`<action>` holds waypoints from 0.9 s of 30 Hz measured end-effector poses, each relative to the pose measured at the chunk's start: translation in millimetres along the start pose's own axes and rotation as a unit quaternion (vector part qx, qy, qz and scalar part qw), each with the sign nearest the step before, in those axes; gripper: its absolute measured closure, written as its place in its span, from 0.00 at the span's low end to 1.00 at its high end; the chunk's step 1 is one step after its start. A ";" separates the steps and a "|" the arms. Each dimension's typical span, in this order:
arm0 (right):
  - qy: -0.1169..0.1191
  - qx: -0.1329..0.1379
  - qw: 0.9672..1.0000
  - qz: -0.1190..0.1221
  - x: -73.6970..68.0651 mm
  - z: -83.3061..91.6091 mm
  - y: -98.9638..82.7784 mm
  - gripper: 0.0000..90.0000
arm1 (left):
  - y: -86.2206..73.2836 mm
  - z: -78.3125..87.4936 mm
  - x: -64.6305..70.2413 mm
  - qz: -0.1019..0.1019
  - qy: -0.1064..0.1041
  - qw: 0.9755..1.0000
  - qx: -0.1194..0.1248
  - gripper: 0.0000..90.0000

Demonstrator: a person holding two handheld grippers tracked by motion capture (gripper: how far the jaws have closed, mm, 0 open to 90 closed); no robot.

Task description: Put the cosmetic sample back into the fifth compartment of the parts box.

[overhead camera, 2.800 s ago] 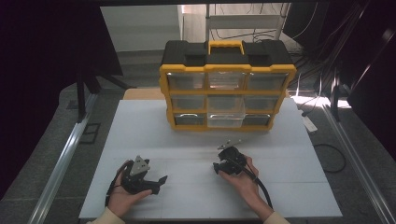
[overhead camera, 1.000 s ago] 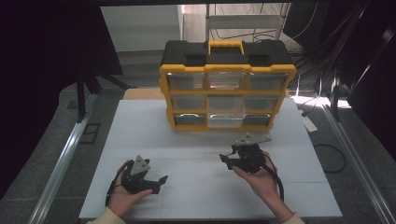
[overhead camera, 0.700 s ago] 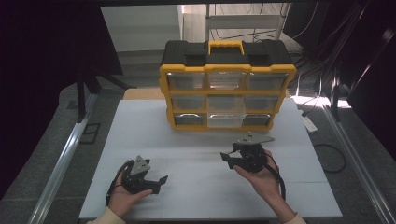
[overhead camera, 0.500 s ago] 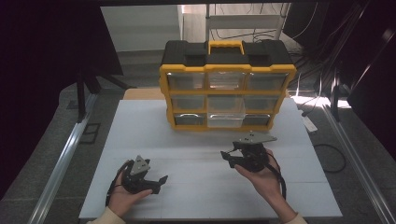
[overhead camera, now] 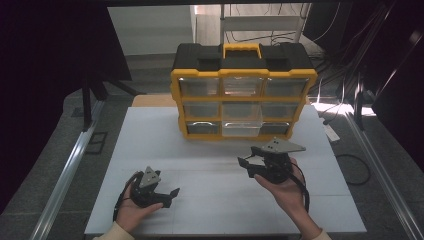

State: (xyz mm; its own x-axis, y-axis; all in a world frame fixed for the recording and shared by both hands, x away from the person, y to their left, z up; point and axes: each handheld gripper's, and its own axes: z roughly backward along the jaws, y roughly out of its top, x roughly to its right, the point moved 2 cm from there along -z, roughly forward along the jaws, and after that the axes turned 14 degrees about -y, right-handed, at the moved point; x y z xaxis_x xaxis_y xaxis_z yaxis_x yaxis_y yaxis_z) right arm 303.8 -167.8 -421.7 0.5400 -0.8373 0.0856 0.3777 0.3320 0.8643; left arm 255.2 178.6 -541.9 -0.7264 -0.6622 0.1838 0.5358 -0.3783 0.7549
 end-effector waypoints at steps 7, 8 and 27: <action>-0.002 0.022 1.000 -0.006 0.9 9.2 7.8 0.45 | 0.0 -0.1 0.0 0.000 0.000 1.000 -0.001 0.09; -0.002 0.026 1.000 -0.006 0.8 10.2 8.8 0.45 | 0.0 0.0 0.0 0.000 0.000 1.000 -0.001 0.09; -0.010 0.060 0.998 -0.016 3.0 18.4 20.4 0.45 | -0.1 0.0 -0.1 0.000 0.001 1.000 -0.001 0.09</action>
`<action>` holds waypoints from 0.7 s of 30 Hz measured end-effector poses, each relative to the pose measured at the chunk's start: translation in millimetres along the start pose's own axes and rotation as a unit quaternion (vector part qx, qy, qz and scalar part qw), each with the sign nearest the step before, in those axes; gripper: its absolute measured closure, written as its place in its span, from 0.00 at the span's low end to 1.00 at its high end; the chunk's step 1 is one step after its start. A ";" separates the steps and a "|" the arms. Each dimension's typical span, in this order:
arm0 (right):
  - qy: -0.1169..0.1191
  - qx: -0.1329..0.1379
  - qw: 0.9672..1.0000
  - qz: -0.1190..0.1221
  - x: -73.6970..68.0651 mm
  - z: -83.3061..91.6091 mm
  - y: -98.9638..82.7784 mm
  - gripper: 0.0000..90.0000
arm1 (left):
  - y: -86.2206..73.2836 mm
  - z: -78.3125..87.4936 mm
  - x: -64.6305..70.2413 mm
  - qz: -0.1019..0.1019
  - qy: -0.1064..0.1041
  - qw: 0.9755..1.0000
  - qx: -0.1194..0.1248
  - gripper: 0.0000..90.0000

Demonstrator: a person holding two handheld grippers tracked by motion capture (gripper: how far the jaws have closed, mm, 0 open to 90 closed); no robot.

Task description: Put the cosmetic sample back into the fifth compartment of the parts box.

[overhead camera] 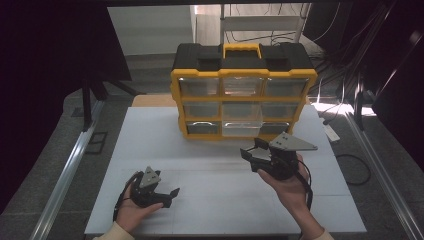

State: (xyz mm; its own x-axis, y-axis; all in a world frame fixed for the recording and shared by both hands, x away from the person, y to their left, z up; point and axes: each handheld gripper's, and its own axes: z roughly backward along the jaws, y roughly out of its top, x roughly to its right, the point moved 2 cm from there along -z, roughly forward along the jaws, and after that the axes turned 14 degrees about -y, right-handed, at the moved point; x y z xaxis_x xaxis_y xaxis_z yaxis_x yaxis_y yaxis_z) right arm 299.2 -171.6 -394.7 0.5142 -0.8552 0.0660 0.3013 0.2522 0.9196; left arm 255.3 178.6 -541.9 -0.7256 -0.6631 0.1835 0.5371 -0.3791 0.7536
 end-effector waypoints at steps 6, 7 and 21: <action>-0.002 0.011 1.000 -0.005 1.9 0.8 4.8 0.45 | -0.1 0.2 0.0 0.000 0.001 1.000 0.000 0.09; -0.005 0.012 1.000 -0.006 2.2 0.9 5.5 0.45 | -0.1 0.2 0.0 0.000 0.001 1.000 0.000 0.09; -0.005 0.026 1.000 -0.011 7.5 0.1 16.6 0.45 | 0.0 0.1 -0.5 0.000 0.002 1.000 0.001 0.09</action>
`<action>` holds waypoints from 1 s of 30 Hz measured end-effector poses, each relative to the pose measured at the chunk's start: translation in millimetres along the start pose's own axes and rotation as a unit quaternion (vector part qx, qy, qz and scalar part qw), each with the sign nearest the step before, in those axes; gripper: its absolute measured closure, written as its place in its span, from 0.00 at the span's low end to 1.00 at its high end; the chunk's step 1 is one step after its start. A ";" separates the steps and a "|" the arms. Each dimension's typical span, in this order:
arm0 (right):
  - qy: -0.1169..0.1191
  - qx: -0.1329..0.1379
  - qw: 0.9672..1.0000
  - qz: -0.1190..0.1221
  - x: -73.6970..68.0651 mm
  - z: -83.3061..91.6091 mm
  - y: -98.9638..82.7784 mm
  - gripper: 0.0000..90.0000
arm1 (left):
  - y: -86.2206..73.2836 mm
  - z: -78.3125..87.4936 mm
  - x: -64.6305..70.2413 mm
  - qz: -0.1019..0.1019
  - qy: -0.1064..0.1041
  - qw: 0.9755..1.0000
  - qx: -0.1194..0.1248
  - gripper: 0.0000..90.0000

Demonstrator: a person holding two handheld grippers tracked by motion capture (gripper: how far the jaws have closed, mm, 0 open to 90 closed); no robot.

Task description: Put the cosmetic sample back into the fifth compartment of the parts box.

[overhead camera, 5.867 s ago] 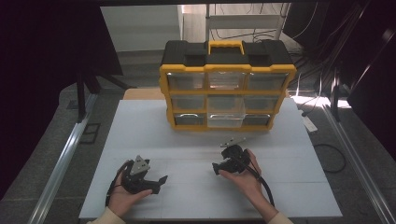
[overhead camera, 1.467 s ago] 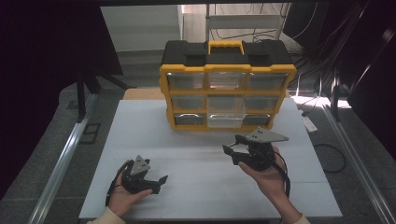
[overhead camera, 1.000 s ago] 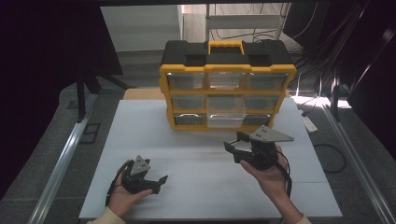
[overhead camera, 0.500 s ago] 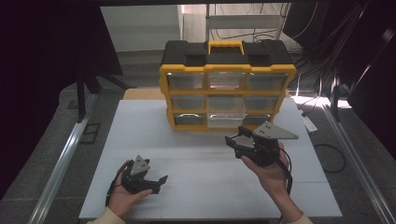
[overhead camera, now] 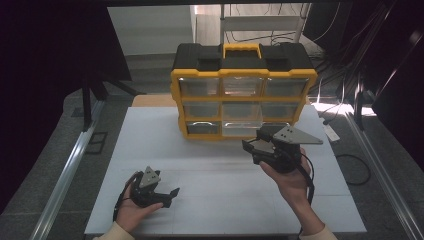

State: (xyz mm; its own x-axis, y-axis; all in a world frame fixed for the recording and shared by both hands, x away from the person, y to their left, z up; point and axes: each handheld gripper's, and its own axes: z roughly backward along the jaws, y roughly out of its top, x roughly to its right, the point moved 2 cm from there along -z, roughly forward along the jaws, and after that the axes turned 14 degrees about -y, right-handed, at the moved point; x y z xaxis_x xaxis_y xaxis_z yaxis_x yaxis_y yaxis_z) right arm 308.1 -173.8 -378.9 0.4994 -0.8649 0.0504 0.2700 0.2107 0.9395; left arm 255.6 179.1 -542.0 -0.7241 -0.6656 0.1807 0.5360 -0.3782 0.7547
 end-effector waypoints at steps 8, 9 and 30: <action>0.005 0.004 1.000 0.000 0.8 -4.2 5.5 0.45 | 0.1 0.3 0.2 0.000 -0.001 1.000 0.001 0.09; 0.007 0.005 1.000 0.000 1.0 -5.1 6.6 0.45 | 0.0 0.3 0.3 -0.001 -0.002 1.000 0.001 0.09; 0.001 0.016 1.000 -0.007 11.6 -21.8 20.9 0.45 | 0.3 0.7 0.9 -0.001 -0.004 1.000 0.003 0.09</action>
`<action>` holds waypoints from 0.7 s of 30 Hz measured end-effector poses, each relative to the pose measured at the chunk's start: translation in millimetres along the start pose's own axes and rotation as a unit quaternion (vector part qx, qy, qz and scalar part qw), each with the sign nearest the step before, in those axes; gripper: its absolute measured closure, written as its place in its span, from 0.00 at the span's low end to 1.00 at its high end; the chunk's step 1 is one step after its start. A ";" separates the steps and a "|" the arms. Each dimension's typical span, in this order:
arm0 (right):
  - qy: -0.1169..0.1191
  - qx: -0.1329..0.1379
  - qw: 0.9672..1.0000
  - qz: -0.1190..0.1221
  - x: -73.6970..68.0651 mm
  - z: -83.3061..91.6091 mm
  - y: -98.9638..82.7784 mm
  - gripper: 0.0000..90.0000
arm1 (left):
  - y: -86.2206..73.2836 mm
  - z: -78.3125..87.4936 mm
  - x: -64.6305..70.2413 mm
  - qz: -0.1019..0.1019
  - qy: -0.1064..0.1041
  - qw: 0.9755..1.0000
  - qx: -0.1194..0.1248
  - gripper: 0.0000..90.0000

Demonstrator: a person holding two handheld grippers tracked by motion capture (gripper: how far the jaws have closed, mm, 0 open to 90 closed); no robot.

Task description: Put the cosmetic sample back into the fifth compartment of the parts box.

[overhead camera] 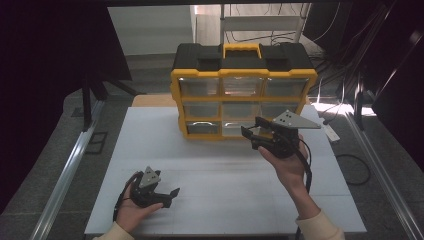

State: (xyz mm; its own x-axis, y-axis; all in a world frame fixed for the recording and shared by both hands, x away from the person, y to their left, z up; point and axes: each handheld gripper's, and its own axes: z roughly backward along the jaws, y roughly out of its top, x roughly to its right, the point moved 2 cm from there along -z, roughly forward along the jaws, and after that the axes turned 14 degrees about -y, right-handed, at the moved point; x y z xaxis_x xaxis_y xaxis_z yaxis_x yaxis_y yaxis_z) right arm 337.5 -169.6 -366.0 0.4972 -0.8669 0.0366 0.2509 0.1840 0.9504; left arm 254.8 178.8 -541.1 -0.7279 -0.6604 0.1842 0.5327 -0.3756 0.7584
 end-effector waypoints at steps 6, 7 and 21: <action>-0.005 0.006 1.000 -0.007 2.9 -8.9 6.2 0.45 | 0.3 -0.9 -0.8 0.001 0.000 1.000 -0.001 0.09; -0.004 0.005 1.000 -0.008 3.5 -11.9 7.5 0.45 | 0.3 -1.0 -0.9 0.001 -0.001 1.000 -0.002 0.09; -0.018 -0.011 1.000 0.000 0.9 -40.1 16.9 0.45 | 0.3 0.2 -0.3 0.001 -0.001 1.000 0.002 0.09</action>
State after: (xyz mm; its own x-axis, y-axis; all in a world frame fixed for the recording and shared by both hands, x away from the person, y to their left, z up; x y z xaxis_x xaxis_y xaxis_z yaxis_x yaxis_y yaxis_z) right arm 375.5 -148.7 -362.3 0.4678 -0.8825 0.0482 0.2683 0.1938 0.9437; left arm 255.2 179.0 -540.9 -0.7281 -0.6593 0.1876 0.5326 -0.3718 0.7603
